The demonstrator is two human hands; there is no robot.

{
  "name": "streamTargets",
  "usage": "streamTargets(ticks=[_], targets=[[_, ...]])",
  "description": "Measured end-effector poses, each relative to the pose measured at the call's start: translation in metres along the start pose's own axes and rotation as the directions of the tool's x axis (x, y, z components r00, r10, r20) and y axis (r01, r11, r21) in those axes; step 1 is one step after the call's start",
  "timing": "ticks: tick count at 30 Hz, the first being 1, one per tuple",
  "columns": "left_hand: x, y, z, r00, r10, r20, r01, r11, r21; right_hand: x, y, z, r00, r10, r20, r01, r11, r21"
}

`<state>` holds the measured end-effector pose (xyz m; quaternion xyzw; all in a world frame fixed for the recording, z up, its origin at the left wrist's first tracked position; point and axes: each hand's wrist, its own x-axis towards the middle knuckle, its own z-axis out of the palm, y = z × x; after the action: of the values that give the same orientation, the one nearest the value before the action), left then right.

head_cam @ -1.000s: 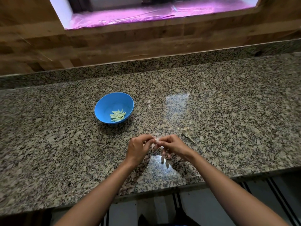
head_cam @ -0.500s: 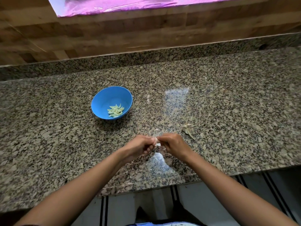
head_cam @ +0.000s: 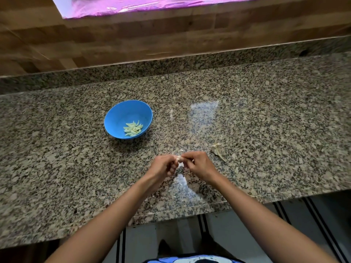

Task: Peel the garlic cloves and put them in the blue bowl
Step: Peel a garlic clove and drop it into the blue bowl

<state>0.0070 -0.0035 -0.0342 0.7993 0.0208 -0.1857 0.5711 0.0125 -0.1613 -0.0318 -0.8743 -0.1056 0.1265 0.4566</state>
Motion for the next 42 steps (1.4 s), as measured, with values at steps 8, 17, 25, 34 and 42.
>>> streamTargets(ticks=[8, 17, 25, 34, 42], targets=[[-0.005, -0.001, 0.001, 0.992, 0.109, -0.065, -0.096, 0.978, 0.183, -0.001, 0.004, 0.006, 0.998, -0.036, -0.047, 0.035, 0.999, -0.018], [-0.004, 0.013, 0.004, 0.984, 0.062, -0.167, -0.04, 0.991, 0.131, -0.005, 0.006, 0.007, 0.997, -0.039, -0.072, 0.04, 0.999, 0.015], [-0.006, 0.006, -0.006, 0.989, -0.071, -0.129, 0.069, 0.997, -0.019, -0.007, 0.011, -0.002, 0.988, 0.139, -0.068, -0.111, 0.941, 0.318], [-0.01, 0.007, 0.013, 0.987, 0.011, -0.157, -0.034, 0.989, -0.145, -0.005, 0.011, 0.001, 0.994, 0.104, 0.022, -0.106, 0.992, 0.07], [-0.01, 0.003, -0.001, 0.982, -0.179, -0.063, 0.102, 0.777, -0.622, -0.011, 0.0, -0.006, 0.946, 0.22, 0.238, -0.324, 0.67, 0.667]])
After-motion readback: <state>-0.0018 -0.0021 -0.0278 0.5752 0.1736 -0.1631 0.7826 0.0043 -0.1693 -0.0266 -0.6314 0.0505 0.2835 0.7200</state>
